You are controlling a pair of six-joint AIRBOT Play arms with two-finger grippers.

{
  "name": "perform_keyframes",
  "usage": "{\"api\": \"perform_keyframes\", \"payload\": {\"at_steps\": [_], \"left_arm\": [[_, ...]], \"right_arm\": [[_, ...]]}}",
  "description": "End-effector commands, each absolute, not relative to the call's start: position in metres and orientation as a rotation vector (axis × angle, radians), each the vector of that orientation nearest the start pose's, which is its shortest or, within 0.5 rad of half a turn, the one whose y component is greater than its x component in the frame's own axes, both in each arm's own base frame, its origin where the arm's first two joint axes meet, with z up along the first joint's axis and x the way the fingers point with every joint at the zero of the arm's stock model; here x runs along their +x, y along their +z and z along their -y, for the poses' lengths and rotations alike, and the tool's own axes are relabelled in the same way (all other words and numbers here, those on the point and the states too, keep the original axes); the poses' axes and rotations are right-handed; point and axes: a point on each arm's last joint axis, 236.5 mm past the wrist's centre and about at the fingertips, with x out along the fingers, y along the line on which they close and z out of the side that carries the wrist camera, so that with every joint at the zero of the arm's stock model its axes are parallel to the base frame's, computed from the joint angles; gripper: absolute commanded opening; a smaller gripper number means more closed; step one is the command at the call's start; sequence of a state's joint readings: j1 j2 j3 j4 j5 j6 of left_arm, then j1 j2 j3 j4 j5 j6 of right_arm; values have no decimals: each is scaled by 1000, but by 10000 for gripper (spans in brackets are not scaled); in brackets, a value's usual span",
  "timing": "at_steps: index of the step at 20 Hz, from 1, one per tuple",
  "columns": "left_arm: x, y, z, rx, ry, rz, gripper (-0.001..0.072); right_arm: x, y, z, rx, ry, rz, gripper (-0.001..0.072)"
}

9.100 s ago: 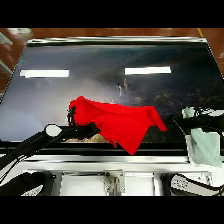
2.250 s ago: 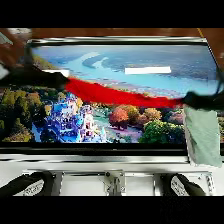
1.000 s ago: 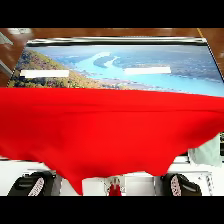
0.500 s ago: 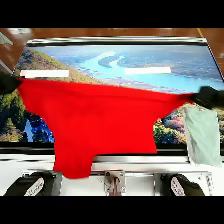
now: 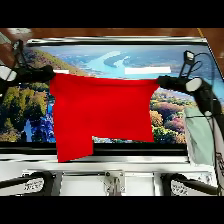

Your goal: Fold the shirts.

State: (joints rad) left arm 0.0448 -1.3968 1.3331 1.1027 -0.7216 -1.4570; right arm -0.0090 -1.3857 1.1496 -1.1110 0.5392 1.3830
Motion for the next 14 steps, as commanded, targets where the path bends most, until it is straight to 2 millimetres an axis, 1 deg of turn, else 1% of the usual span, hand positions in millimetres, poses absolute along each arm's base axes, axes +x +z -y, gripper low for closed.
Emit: {"api": "perform_keyframes", "payload": {"at_steps": [1,3,4,5,6,8,10,11,12,14], "left_arm": [[549,45,36,-389,-100,-746,38],[556,24,32,-394,-80,-759,38],[559,14,31,-395,-73,-769,38],[560,4,31,-397,-68,-782,38],[560,-5,31,-384,-71,-798,38],[557,-16,31,-312,-105,-824,38],[550,-18,31,-224,-160,-855,39],[544,-19,30,-169,-201,-887,38],[537,-21,28,-133,-225,-928,39],[518,-30,23,-121,-246,-1017,38]], "right_arm": [[548,29,-61,263,97,-606,72],[550,10,-67,285,94,-633,72],[548,-1,-71,364,81,-671,72],[543,-13,-76,436,72,-716,73],[536,-25,-81,464,73,-770,72],[520,-44,-89,453,100,-872,72],[504,-55,-94,433,123,-954,72],[495,-60,-97,428,136,-998,72],[487,-64,-101,429,148,-1037,72],[468,-73,-108,452,160,-1131,72]]}}
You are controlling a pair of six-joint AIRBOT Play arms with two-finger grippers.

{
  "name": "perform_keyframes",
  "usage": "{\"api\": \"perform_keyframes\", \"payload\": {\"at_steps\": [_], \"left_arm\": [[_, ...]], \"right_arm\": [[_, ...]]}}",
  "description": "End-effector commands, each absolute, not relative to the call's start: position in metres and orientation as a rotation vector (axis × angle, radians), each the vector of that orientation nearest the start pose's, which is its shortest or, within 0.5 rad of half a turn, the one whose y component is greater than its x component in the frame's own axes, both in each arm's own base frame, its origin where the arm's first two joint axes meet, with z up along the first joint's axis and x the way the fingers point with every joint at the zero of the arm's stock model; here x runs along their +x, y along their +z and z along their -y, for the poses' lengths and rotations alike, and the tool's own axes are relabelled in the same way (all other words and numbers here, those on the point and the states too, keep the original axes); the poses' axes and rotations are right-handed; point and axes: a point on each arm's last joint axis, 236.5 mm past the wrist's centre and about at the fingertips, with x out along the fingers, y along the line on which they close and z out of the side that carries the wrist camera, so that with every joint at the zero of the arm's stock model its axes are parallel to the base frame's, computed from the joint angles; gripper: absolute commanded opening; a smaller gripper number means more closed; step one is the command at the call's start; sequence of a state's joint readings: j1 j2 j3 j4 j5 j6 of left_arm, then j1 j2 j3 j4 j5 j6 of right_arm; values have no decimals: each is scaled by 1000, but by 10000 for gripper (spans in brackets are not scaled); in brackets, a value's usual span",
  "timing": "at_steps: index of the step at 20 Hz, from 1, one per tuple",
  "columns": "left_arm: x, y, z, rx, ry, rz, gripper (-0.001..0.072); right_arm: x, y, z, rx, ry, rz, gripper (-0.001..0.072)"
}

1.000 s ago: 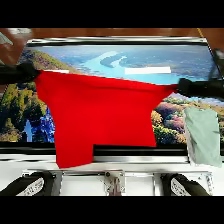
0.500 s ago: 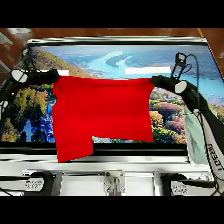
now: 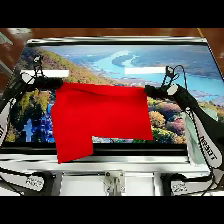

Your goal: Fold the shirts.

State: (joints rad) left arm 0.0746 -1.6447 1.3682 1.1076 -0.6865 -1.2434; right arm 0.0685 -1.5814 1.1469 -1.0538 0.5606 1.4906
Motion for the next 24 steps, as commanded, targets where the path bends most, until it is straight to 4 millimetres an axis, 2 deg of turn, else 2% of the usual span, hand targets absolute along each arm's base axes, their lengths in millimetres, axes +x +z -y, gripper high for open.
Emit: {"api": "perform_keyframes", "payload": {"at_steps": [1,3,5,7,11,18,19,20,21,22,23,24], "left_arm": [[506,-38,24,-124,-263,-1075,37],[485,-56,19,-129,-247,-1194,37],[468,-72,4,-120,-174,-1290,37],[459,-79,-1,-104,-159,-1337,37],[447,-84,-20,-48,-96,-1395,37],[444,-87,-2,-31,-132,-1413,48],[442,-87,0,-35,-138,-1422,157],[439,-86,2,-44,-143,-1433,370],[434,-83,2,-54,-140,-1448,480],[429,-78,0,-64,-137,-1462,494],[424,-71,-4,-75,-129,-1472,539],[417,-61,-10,-88,-121,-1481,545]], "right_arm": [[461,-78,-110,466,158,-1171,72],[451,-87,-106,469,125,-1224,72],[446,-96,-105,478,98,-1256,72],[442,-104,-104,474,93,-1285,72],[444,-108,-88,453,34,-1279,72],[447,-113,-88,468,17,-1272,81],[446,-112,-90,474,19,-1276,162],[445,-112,-92,479,24,-1281,403],[443,-109,-93,467,40,-1284,580],[438,-103,-92,433,71,-1296,596],[432,-95,-89,390,99,-1306,596],[423,-85,-81,331,117,-1326,596]]}}
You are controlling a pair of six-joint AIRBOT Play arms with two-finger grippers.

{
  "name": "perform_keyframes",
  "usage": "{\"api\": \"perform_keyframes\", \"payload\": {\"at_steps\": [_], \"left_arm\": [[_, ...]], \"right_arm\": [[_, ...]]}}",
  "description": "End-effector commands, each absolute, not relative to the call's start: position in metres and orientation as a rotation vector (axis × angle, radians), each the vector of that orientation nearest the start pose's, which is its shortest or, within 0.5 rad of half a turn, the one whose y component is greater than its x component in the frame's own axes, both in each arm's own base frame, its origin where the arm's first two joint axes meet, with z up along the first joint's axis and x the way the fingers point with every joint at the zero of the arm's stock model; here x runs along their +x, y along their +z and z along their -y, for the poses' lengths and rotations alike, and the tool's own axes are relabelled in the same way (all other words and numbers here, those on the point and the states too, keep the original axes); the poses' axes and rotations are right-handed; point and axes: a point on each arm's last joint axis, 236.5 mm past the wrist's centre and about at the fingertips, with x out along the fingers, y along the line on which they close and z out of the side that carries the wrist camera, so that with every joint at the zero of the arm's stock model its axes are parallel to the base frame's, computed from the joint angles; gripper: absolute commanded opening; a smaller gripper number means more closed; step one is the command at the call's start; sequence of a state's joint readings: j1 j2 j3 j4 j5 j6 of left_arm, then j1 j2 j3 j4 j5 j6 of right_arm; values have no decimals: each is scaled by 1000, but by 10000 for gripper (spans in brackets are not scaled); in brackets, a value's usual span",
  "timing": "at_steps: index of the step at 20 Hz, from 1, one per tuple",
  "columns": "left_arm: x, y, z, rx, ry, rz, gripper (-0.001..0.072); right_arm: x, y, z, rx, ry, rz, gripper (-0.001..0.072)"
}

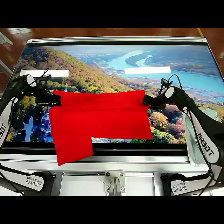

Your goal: Fold the shirts.

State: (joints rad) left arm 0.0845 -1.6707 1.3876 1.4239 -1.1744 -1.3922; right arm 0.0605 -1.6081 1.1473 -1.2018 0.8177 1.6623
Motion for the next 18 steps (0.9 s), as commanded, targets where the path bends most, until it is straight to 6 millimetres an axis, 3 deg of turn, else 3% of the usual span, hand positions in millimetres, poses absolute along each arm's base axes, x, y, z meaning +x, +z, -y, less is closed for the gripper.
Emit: {"api": "perform_keyframes", "payload": {"at_steps": [1,3,5,7,9,13,15,18], "left_arm": [[409,-48,-18,-109,-110,-1488,550],[387,-29,-32,-192,-92,-1505,717],[344,-26,-35,-377,-92,-1550,717],[295,-44,-37,-504,-55,-1596,715],[255,-64,-33,-570,-23,-1600,715],[219,-90,-14,-617,-45,-1630,714],[218,-99,-3,-675,-51,-1611,714],[238,-99,13,-758,-92,-1511,704]], "right_arm": [[409,-77,-67,269,110,-1361,596],[373,-63,-21,136,35,-1473,595],[339,-55,16,93,-7,-1574,595],[321,-57,31,191,-22,-1584,595],[304,-62,26,315,25,-1595,595],[277,-78,6,374,130,-1656,595],[273,-86,3,386,124,-1659,595],[274,-88,-2,416,132,-1651,595]]}}
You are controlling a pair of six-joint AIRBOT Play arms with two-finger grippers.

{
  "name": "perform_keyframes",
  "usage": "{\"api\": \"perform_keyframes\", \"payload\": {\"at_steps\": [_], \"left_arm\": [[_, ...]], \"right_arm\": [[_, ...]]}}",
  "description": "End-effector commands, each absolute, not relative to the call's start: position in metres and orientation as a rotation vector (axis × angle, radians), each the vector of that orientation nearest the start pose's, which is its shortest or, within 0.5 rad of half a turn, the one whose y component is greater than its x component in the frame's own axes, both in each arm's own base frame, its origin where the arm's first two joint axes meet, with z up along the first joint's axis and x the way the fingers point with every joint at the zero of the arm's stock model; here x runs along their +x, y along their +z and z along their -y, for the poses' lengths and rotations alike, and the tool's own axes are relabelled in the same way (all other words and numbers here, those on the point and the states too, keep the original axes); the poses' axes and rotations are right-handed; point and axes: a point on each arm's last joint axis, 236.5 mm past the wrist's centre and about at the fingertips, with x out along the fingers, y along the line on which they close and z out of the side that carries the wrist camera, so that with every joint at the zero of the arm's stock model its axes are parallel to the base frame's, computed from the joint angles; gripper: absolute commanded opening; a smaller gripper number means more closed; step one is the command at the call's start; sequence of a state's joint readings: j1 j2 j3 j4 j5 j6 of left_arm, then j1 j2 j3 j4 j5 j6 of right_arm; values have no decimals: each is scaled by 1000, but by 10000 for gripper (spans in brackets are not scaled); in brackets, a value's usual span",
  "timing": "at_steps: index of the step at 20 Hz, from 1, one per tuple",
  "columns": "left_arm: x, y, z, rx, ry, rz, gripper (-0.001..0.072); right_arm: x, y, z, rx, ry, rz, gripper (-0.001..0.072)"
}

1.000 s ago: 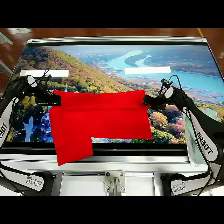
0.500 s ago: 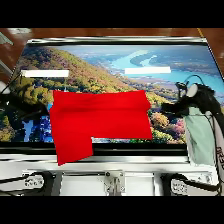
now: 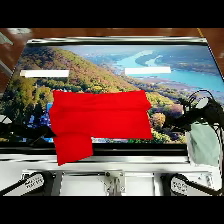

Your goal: Fold the shirts.

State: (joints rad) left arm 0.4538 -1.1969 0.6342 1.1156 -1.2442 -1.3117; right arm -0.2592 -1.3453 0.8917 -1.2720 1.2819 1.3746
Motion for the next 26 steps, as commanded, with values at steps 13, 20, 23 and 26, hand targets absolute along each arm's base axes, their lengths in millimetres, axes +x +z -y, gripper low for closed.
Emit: {"api": "perform_keyframes", "payload": {"at_steps": [13,20,23,26], "left_arm": [[240,-96,6,-726,-128,-1516,695],[234,-107,-5,-704,-90,-1520,631],[226,-116,9,-730,-140,-1543,635],[228,-125,28,-742,-179,-1552,630]], "right_arm": [[277,-88,-1,415,125,-1636,595],[280,-87,-5,438,133,-1624,595],[280,-87,-6,439,133,-1624,595],[280,-87,-6,439,133,-1624,595]]}}
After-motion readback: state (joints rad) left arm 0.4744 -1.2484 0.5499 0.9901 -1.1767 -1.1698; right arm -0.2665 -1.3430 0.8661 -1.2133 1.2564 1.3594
